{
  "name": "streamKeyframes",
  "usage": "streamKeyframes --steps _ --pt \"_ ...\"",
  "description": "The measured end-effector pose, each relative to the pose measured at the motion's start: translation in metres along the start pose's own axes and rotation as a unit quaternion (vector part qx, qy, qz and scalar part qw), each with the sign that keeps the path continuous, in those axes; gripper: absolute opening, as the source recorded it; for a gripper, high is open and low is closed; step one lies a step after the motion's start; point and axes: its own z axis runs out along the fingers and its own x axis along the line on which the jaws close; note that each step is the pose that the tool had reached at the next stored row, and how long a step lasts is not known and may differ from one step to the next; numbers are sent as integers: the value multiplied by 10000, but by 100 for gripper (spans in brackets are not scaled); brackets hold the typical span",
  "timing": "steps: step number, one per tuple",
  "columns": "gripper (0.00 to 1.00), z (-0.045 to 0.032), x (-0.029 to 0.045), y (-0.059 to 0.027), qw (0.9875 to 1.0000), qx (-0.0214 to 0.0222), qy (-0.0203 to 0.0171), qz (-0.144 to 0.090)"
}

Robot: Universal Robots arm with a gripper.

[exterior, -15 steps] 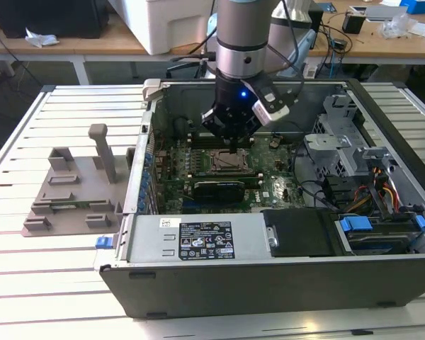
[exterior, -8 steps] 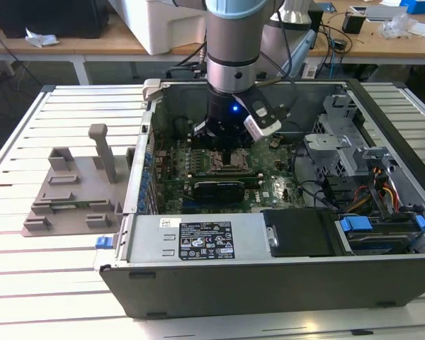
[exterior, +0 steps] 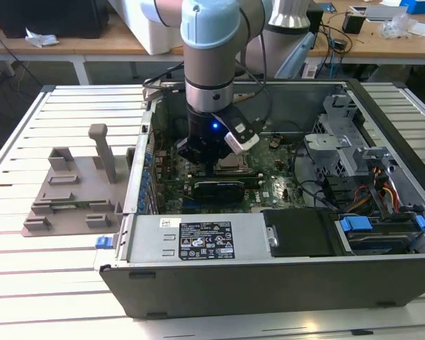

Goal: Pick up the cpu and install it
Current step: 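Install the second cpu locking lever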

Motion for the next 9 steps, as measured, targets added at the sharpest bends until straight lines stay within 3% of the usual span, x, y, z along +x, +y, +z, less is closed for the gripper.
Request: streamKeyframes --steps 2,7,9 --pt "11 12 -10 42 10000 -4 -2 -16" --pt "11 39 -10 44 10000 -20 -7 -22" --pt "11 -27 -12 46 10000 -18 -21 -27"
